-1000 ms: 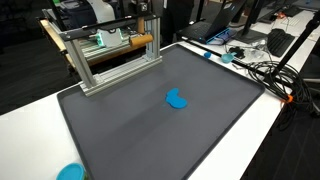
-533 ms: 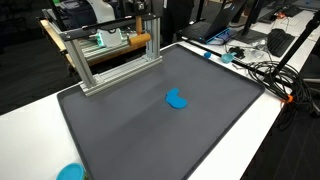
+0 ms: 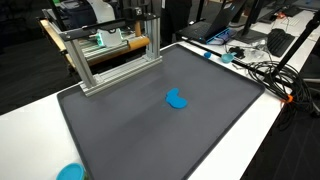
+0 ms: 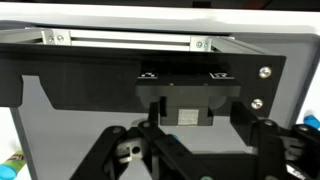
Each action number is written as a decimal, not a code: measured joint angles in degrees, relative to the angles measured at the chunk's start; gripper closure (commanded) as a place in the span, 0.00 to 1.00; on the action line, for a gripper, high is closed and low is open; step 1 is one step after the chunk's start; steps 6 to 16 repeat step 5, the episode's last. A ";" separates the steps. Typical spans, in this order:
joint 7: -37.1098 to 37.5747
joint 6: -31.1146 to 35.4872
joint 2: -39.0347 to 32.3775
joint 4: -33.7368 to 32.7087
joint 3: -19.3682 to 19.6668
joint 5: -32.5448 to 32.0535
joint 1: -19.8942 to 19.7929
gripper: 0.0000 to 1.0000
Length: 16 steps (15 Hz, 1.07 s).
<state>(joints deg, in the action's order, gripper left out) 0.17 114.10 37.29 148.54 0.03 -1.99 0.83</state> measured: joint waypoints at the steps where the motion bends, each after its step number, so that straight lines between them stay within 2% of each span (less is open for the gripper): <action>1: -0.11 -0.03 0.89 -0.01 0.22 0.00 -0.03 0.00; 5: -1.43 -1.27 8.63 -0.50 0.41 -2.45 -1.16 0.00; 16: -1.43 -1.27 8.63 -0.50 0.41 -2.45 -1.16 0.00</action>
